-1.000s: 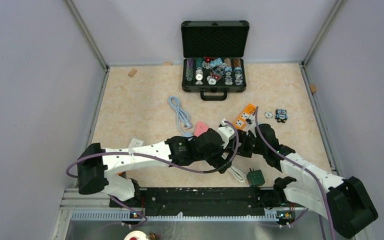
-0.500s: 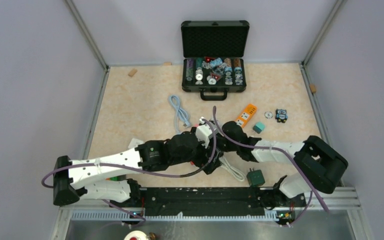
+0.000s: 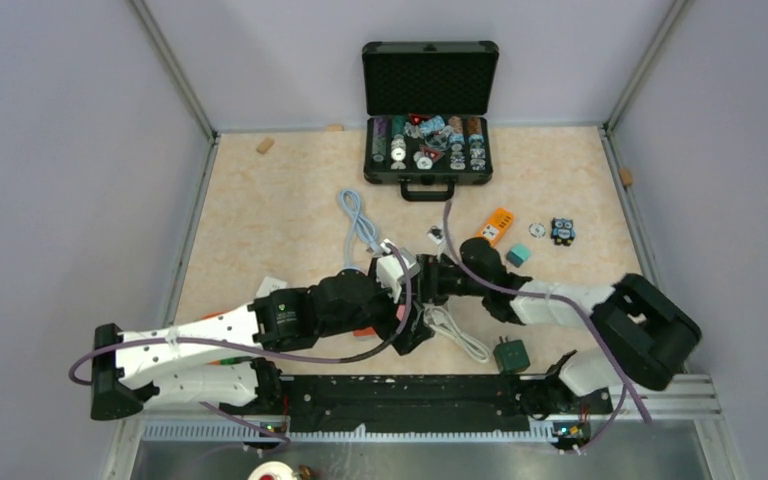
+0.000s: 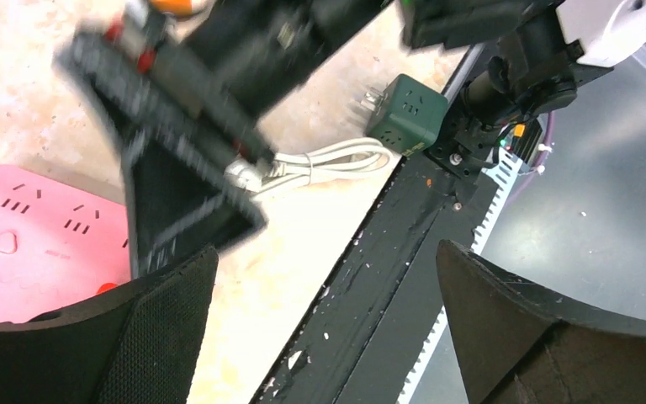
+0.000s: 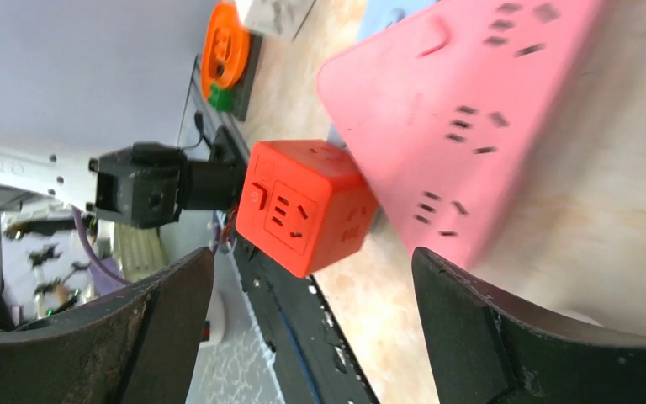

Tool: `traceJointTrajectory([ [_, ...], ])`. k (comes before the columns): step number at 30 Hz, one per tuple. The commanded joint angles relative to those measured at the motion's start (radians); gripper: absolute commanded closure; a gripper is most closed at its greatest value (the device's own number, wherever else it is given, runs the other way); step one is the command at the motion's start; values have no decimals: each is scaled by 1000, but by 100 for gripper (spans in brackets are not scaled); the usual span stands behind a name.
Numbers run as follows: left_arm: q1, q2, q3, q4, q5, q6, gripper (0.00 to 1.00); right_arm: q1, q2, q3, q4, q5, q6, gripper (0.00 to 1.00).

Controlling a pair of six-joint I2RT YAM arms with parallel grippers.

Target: Insert the plug

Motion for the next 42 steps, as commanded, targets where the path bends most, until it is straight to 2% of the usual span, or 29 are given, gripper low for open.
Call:
traceJointTrajectory([
  [1, 2, -11, -31, 40, 1, 24, 1, -119, -239, -5, -222, 20, -106, 13],
  [5, 1, 35, -52, 94, 14, 23, 1, -240, -397, 14, -457, 50, -189, 10],
  [10, 0, 189, -23, 158, 71, 10, 1, -378, -528, 17, -688, 86, -241, 9],
  [14, -7, 346, 44, 213, 143, 14, 3, -499, -621, -31, -756, 104, -220, 9],
  [20, -76, 587, 198, 236, 145, 79, 8, -635, -745, -116, -756, 57, -110, 9],
  [28, -150, 785, 327, 315, 115, 190, 8, -671, -780, -95, -850, 85, -118, 8],
  [36, -166, 917, 423, 360, 66, 258, 10, -671, -831, -33, -972, 212, -167, 8],
  [42, -176, 1006, 492, 329, 25, 278, 20, -672, -824, -8, -1002, 216, -190, 8],
])
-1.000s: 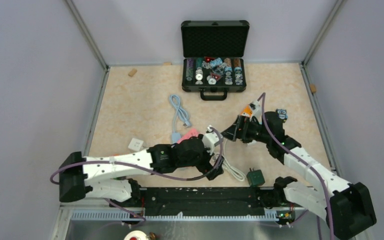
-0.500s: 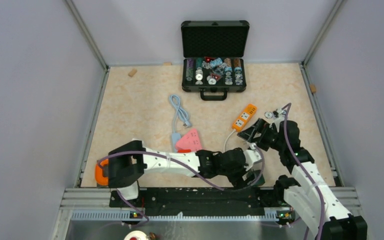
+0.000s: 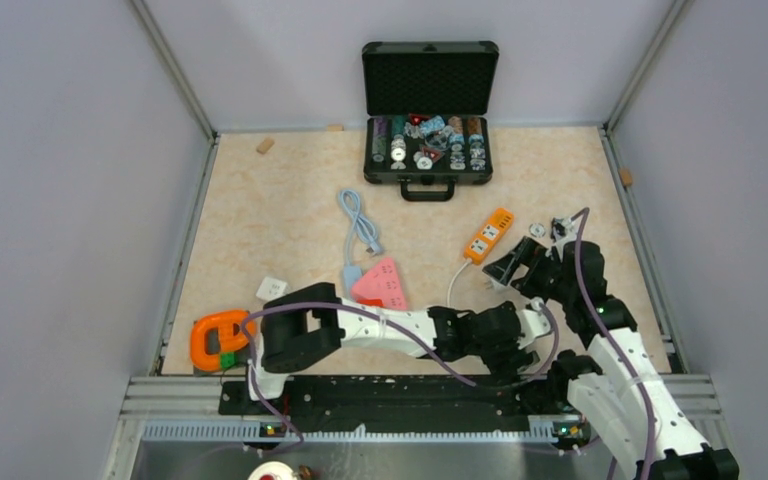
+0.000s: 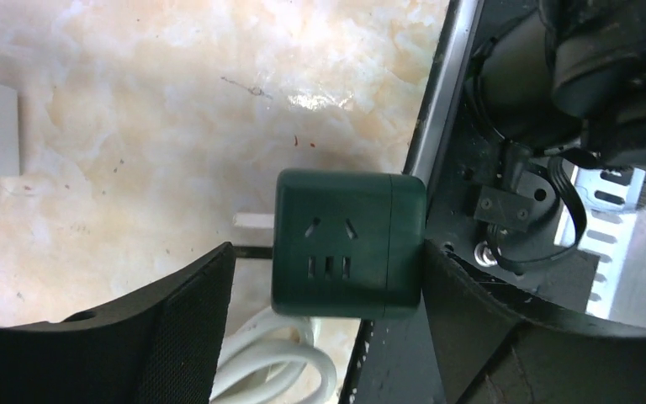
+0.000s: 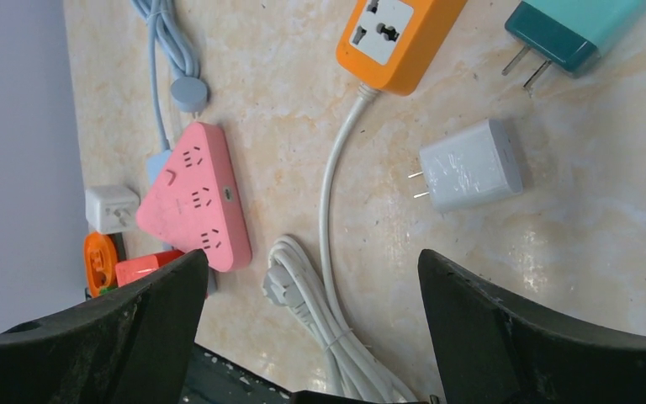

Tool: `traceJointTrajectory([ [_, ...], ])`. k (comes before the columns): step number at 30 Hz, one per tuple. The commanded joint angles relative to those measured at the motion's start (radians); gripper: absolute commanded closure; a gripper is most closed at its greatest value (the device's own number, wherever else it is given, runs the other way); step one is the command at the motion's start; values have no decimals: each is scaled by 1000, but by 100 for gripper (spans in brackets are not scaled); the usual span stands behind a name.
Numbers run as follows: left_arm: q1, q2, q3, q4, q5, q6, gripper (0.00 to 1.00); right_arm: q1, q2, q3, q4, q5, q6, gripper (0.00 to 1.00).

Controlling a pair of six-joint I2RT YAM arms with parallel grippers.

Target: Insert the plug

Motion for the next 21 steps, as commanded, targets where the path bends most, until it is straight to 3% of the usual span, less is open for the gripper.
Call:
traceJointTrajectory([
  [1, -14, 47, 67, 24, -42, 39, 22, -12, -2, 60, -36, 25, -33, 8],
  [7, -15, 27, 60, -9, -58, 27, 48, -13, 2, 73, -56, 52, -51, 8],
  [13, -13, -40, 39, -13, -112, -23, 63, -12, 3, 86, -88, 83, -83, 8],
  [16, 4, -104, 0, 10, -117, -57, 64, -13, 3, 92, -86, 67, -92, 8],
  [21, 70, -231, -91, 65, -6, -122, 62, -13, -2, 98, -61, 1, -115, 9],
])
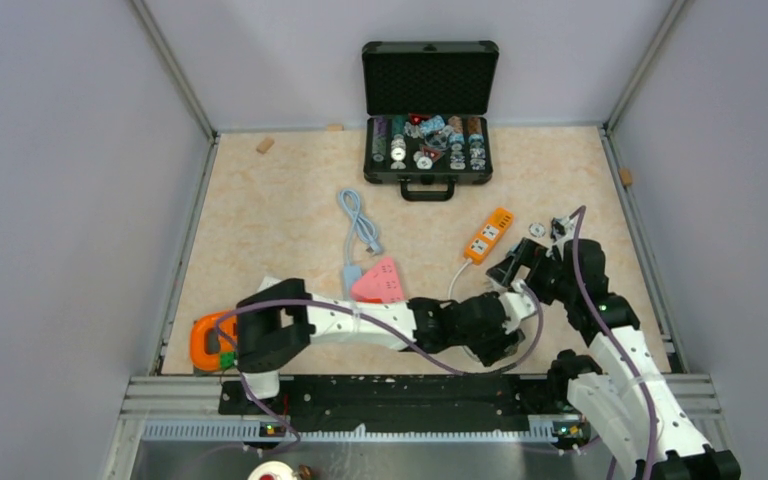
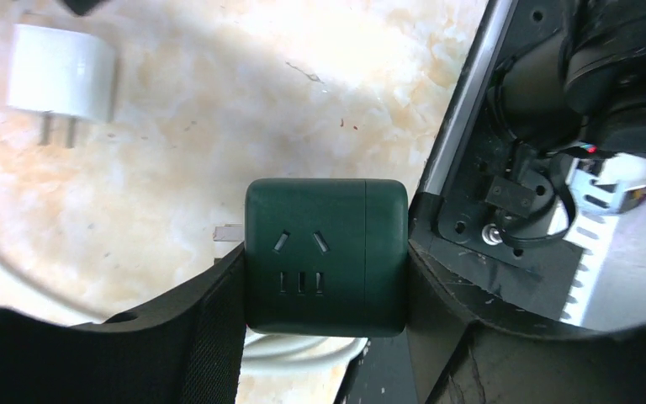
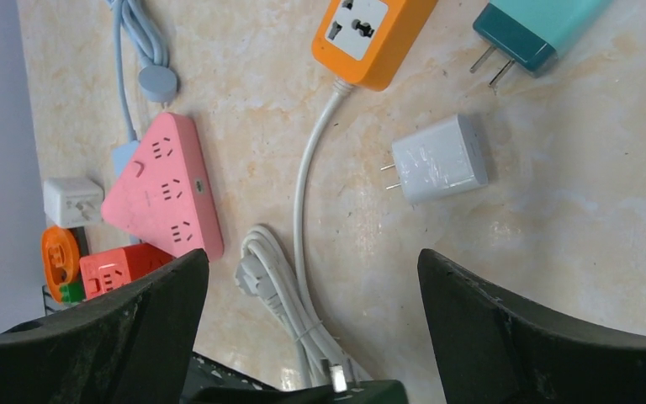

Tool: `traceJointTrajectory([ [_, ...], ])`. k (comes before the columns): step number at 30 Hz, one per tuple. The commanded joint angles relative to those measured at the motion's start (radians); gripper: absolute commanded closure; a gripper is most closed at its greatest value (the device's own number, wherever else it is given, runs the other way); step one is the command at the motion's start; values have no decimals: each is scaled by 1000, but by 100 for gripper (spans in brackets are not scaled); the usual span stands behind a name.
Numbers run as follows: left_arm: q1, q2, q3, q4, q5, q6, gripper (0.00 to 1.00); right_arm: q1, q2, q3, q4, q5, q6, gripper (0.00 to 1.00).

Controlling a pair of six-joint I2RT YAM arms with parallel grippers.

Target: Insert the plug

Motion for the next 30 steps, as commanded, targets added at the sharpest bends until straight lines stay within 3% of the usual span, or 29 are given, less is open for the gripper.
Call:
traceJointTrajectory([
  [1, 66, -178, -68, 102, 78, -83, 62, -12, -8, 61, 34, -56, -40, 9],
  [8, 201, -375, -252, 190, 240, -199, 61, -11, 20, 59, 67, -120, -38, 11],
  [15, 340, -588, -443, 228, 277, -285, 61, 60, 37, 22, 157, -141, 21, 11],
  [22, 460, -797, -516, 98, 269, -393, 65, 327, 161, 41, 236, 26, 34, 11],
  [30, 562, -971, -534, -70, 274, -427, 66, 381, 207, 42, 343, -35, -17, 11],
])
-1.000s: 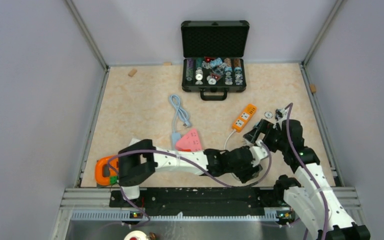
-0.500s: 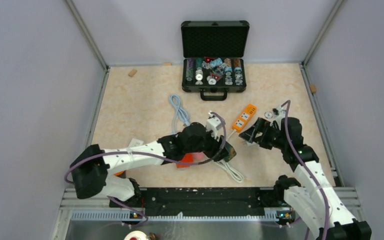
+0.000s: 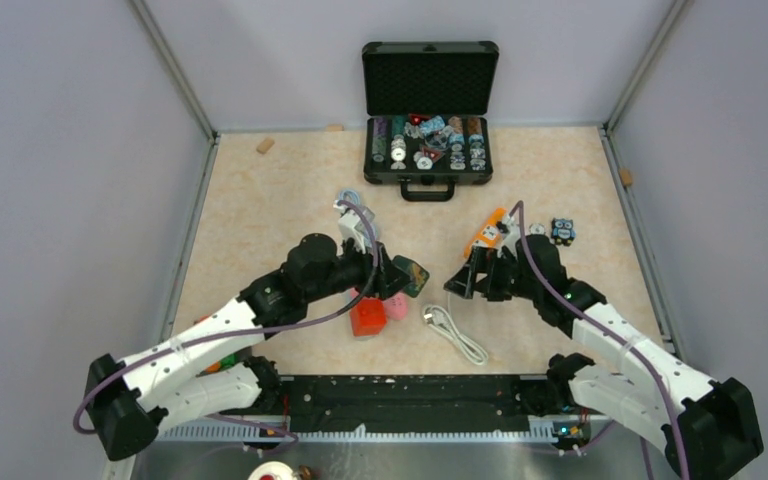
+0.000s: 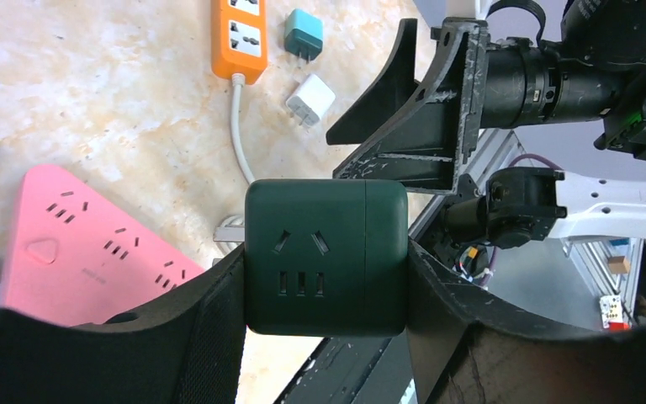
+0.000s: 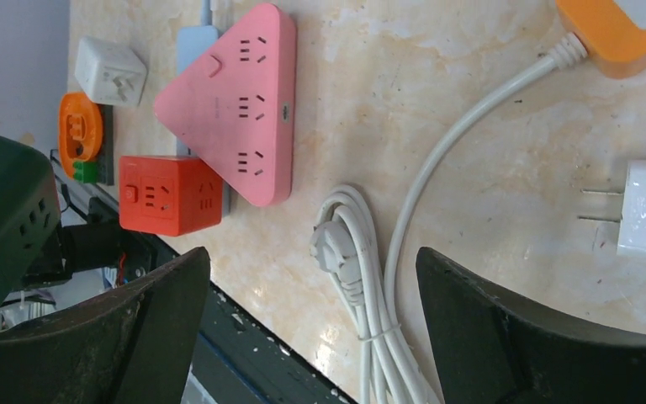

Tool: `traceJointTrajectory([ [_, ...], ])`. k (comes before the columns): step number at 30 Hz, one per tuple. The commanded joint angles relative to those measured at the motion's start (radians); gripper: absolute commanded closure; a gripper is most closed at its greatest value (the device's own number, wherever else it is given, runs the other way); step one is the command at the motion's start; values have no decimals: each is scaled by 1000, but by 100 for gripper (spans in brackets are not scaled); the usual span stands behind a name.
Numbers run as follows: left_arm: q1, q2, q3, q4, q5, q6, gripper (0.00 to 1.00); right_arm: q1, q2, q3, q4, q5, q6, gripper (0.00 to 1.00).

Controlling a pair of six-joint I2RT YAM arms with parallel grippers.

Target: Insert the plug

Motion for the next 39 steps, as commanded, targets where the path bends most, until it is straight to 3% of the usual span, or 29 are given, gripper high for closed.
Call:
traceJointTrajectory([
  [1, 54, -73, -17, -45, 43, -36, 66, 13, -4, 26, 122, -40, -32, 11],
  [13, 259, -35, -76, 139, 513, -267, 63, 15, -42, 37, 109, -128, -119, 11],
  [21, 278, 37, -13, 98, 619, -414, 61, 17, -72, 56, 92, -175, -145, 11],
  [28, 292, 53, -39, 219, 696, -553, 59, 16, -112, 70, 80, -213, -141, 10],
  [31, 299, 74, -58, 340, 755, -654, 59, 16, -108, 84, 54, -225, -137, 10],
  [35, 305, 104, -137, 654, 802, -902, 61, 17, -113, 93, 18, -226, -122, 10],
  [39, 310, 132, -144, 725, 832, -962, 62, 16, -145, 94, 7, -220, -116, 9],
])
